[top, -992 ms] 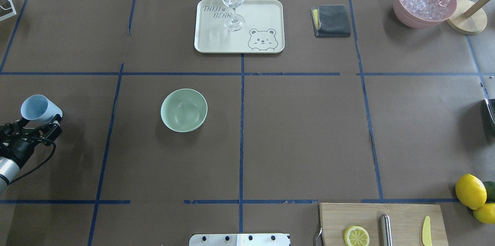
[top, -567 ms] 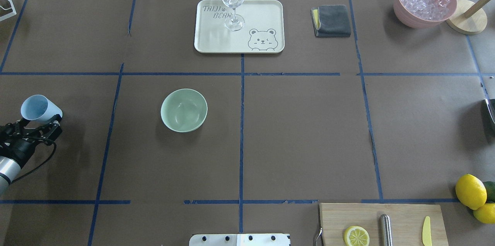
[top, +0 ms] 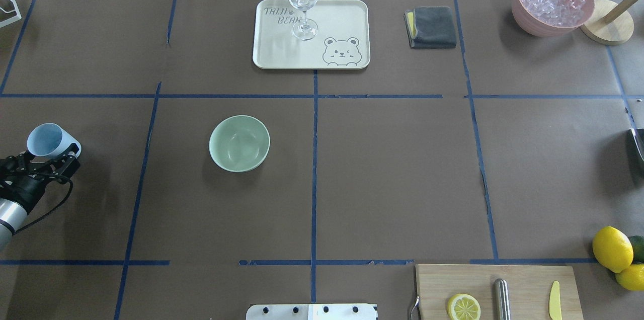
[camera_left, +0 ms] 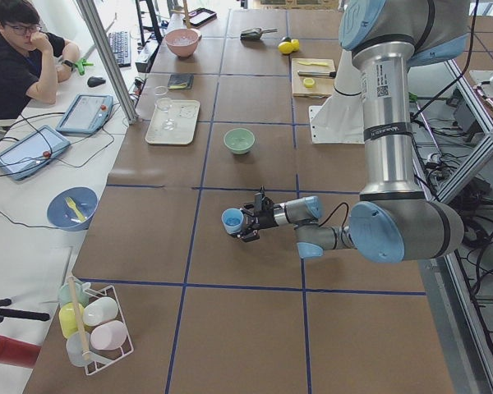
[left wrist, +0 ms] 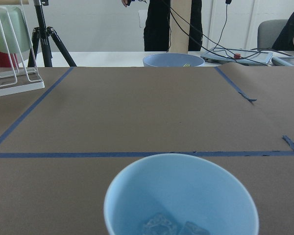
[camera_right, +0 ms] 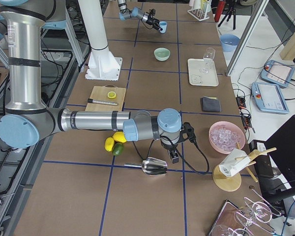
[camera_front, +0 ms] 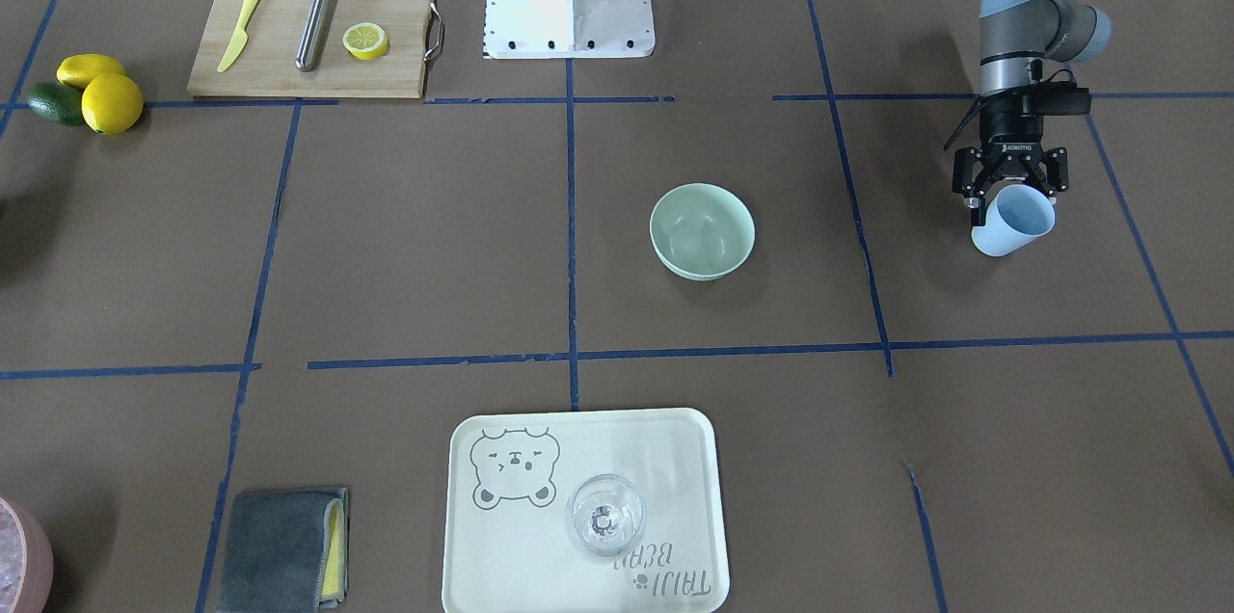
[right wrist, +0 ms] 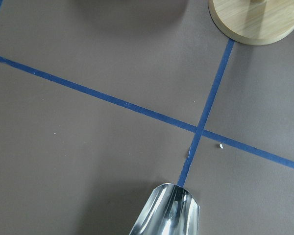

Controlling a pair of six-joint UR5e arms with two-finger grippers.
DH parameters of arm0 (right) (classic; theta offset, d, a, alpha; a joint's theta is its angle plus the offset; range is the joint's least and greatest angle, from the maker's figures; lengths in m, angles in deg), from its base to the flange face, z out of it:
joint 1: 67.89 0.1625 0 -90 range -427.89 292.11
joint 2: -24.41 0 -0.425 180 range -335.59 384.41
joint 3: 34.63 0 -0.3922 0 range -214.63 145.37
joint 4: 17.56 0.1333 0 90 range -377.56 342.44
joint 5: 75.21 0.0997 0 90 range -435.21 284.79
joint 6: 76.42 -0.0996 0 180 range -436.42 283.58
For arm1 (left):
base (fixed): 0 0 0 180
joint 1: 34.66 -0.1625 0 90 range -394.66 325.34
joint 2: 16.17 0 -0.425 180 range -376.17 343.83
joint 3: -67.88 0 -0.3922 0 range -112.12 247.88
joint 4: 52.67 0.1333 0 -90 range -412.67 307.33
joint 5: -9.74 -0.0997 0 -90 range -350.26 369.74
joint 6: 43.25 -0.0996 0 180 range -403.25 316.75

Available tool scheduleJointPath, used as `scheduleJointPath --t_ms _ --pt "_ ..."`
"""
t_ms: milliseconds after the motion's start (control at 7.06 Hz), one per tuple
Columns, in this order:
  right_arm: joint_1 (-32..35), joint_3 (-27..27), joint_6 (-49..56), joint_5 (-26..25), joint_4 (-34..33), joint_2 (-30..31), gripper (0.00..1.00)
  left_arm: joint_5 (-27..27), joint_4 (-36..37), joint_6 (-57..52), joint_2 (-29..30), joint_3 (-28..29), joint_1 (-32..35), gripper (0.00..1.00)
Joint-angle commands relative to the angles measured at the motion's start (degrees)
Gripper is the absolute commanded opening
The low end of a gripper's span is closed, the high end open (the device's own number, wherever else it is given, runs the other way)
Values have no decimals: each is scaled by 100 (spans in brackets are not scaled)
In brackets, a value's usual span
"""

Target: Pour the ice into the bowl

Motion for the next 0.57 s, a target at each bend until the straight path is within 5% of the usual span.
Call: scheduleJointPath --t_ms 0,425 --pt "0 1 0 0 9 -4 100 0 1 8 132 9 81 95" --pt "0 1 0 -9 0 -22 100 -9 1 8 159 18 152 95"
